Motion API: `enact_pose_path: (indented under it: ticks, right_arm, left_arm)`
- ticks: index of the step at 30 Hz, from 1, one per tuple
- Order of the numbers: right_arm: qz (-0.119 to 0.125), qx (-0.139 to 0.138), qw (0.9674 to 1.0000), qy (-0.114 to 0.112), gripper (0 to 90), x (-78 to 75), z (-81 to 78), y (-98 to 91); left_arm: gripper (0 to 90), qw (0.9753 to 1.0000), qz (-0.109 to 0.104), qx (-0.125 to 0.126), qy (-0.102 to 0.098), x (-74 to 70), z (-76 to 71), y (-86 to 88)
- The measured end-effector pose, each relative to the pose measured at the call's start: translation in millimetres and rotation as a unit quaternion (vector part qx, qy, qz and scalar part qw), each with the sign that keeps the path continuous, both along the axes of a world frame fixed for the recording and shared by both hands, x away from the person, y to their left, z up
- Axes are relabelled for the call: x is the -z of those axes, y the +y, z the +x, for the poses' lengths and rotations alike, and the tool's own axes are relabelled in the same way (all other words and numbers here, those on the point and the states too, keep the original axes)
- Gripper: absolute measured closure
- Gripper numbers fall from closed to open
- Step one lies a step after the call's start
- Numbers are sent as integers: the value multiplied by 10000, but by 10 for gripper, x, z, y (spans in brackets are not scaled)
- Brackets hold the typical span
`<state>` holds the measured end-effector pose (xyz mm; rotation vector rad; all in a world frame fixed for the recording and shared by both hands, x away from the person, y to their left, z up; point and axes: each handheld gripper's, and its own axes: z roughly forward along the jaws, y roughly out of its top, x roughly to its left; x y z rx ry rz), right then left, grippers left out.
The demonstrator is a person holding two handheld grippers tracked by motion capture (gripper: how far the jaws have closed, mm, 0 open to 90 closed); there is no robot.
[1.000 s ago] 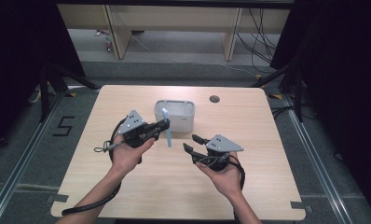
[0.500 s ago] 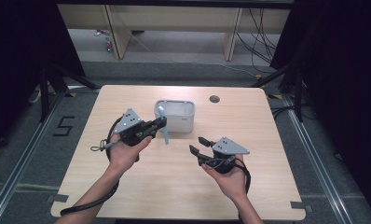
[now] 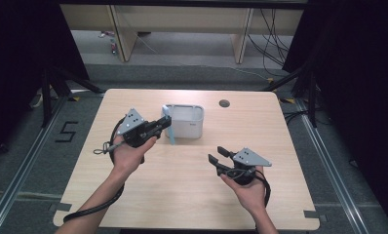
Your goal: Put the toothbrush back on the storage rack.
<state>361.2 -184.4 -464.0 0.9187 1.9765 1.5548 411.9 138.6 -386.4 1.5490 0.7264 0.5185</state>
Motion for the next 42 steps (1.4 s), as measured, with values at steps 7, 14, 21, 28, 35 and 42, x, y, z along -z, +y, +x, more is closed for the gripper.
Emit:
enact_pose_path:
  ticks: [7, 14, 21, 28, 35, 42]
  right_arm:
    - [89, -3, 10000, -23, 523, 63, 56, -20]
    - [84, 16, 10000, -14, 523, 184, 72, -75]
    - [-81, 128, 9999, -18, 522, 241, -19, -186]
    - [36, 219, 9997, 76, 522, 275, -79, -199]
    - [-15, 202, 9998, -3, 522, 323, -88, -189]
    - [17, 207, 9997, -131, 521, 343, -108, -176]
  left_arm:
    - [855, 9998, 21, -116, -139, -58, 48, 46]
    - [855, 9997, -15, -188, -178, -62, 115, 85]
    - [855, 9991, -12, -280, -306, -108, 149, 89]
    - [855, 9991, -28, -308, -306, -126, 204, 109]
    - [855, 9989, 12, -350, -319, -144, 255, 119]
    - [855, 9985, -6, -442, -333, -177, 325, 127]
